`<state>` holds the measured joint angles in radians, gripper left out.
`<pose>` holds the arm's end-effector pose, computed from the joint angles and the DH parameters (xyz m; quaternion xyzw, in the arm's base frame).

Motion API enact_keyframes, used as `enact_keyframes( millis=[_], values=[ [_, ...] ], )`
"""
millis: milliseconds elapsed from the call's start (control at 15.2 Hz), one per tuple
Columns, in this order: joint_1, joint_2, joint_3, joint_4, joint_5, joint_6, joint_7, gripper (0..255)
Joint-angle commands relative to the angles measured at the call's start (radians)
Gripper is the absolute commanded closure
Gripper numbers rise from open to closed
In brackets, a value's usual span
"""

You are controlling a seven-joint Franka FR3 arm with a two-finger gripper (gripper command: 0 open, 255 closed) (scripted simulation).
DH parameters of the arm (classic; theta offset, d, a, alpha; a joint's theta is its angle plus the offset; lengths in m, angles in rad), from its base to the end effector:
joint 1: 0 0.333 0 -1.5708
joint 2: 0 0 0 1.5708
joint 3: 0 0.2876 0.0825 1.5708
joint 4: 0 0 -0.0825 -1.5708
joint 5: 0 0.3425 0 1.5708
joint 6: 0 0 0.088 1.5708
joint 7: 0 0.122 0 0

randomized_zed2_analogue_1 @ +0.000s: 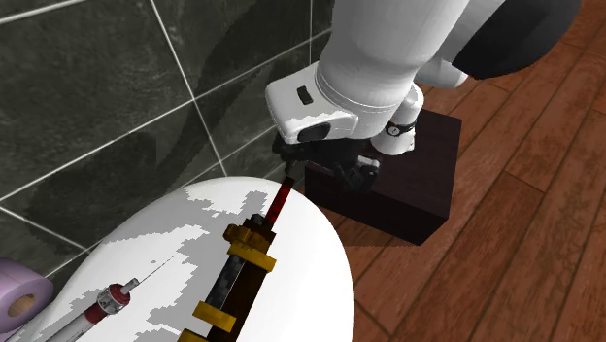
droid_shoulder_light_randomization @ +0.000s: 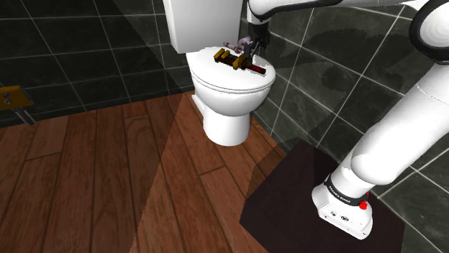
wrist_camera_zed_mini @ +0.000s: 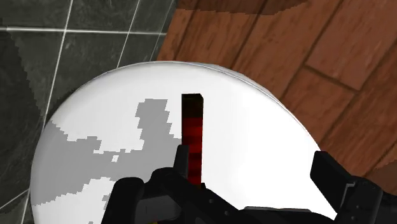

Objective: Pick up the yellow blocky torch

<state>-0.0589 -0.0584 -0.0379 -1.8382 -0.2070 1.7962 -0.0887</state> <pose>0.5038 -0.0698 0.5160 0.9948 0.0183 -0.0011 0.1001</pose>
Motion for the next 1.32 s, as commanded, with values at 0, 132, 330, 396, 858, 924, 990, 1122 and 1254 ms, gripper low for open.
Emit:
enact_keyframes(
  millis=[0, 132, 330, 396, 858, 924, 990, 1122, 1254],
  values=[
    [-0.005, 0.063, -0.004, 0.060, -0.034, 0.007, -0.001, 0],
    [-0.008, 0.135, -0.008, 0.136, -0.066, 0.008, -0.001, 0],
    [-0.011, 0.249, -0.015, 0.263, -0.110, 0.002, -0.003, 0],
    [-0.011, 0.288, -0.019, 0.310, -0.125, -0.002, -0.005, 0],
    [-0.013, 0.297, -0.021, 0.242, -0.133, 0.072, 0.018, 0],
    [-0.013, 0.299, -0.022, 0.224, -0.135, 0.091, 0.024, 0],
    [-0.013, 0.299, -0.022, 0.224, -0.135, 0.091, 0.024, 0],
    [-0.014, 0.298, -0.022, 0.222, -0.135, 0.092, 0.024, 255],
    [-0.014, 0.297, -0.022, 0.221, -0.135, 0.092, 0.024, 255]
  ],
)
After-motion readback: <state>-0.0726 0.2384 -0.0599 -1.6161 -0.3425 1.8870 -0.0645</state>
